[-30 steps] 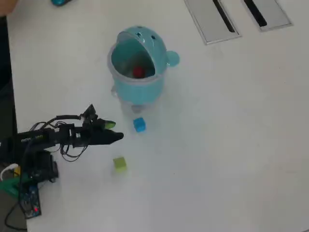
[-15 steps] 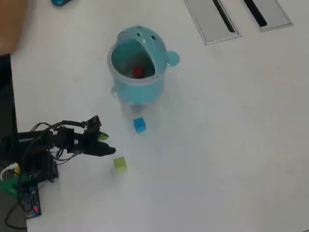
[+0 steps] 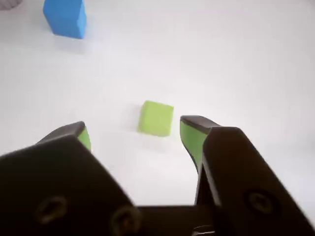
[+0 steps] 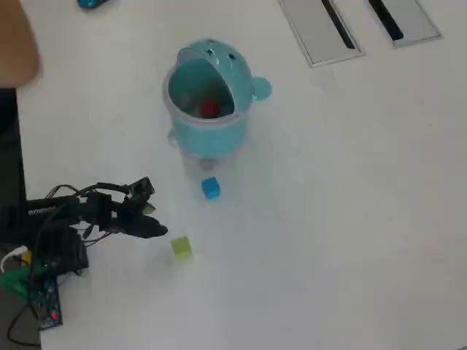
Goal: Grasp RGB lego blocks and put them in the bin one by one.
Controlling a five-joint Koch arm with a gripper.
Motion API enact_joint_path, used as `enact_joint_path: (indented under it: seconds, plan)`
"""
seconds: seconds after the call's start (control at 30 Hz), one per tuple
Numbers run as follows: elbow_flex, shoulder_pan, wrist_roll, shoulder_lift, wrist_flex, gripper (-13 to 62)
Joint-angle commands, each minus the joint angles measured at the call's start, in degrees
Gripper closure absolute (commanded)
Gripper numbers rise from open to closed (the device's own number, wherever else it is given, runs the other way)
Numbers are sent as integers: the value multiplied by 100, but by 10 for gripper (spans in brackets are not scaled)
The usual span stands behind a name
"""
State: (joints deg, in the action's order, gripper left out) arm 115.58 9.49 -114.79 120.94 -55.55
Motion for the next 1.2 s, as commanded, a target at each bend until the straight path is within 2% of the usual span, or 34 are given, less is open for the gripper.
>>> enact_joint_path:
  seconds: [0.0,0.3,0.63,0.9,1.17]
  plan:
    - [-97,-53,-9,44,-9,150]
    - [694,-114,-18,-202,44,149]
    - [413,35,0,-1213,571,152]
    - [-457,396,-9,-2188,606,162]
    - [-633,545,-9,-2514,606,163]
